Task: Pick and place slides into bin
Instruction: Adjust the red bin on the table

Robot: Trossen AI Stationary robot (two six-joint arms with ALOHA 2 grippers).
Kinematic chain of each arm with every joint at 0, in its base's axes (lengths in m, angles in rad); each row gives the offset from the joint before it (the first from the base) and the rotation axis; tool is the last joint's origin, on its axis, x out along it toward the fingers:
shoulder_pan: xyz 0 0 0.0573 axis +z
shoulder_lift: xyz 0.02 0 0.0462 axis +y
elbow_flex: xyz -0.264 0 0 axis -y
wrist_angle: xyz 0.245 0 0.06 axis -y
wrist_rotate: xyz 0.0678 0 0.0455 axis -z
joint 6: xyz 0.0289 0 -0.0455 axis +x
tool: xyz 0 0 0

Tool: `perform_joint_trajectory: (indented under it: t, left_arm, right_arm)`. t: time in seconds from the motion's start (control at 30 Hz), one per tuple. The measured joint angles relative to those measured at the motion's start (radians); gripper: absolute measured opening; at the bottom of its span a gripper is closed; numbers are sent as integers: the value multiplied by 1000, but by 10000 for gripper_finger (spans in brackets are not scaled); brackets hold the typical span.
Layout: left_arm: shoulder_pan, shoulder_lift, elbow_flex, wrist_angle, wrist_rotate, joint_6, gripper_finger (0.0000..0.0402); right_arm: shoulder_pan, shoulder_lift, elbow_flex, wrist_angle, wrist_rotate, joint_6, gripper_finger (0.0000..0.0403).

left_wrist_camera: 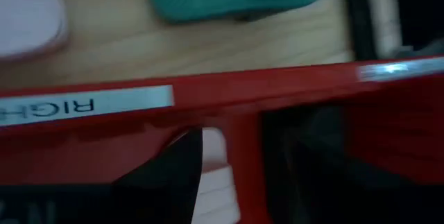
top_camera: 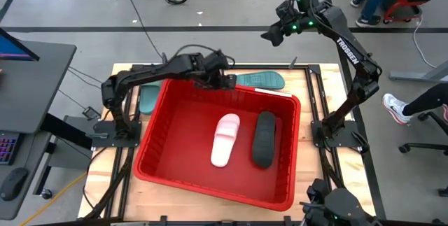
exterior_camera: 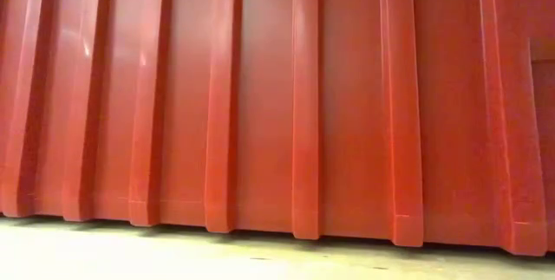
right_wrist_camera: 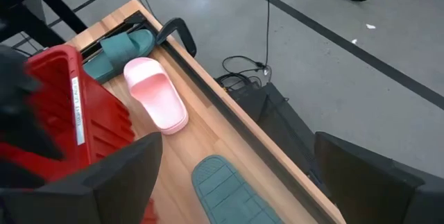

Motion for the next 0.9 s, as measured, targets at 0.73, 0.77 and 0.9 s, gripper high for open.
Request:
perform_joint_trajectory:
  t: [0.73,0.77,0.9]
  left_arm:
    - [405,-11,49,-663,172,486,191]
    - [406,-12,49,-681,196,508,190]
    - [415,-14,53,-650,277,552,190]
  right_arm:
    - [-2,0,0,16,91,72,379]
    - [-2,0,0,16,92,75,379]
    - [-2,0,0,20,93,81,379]
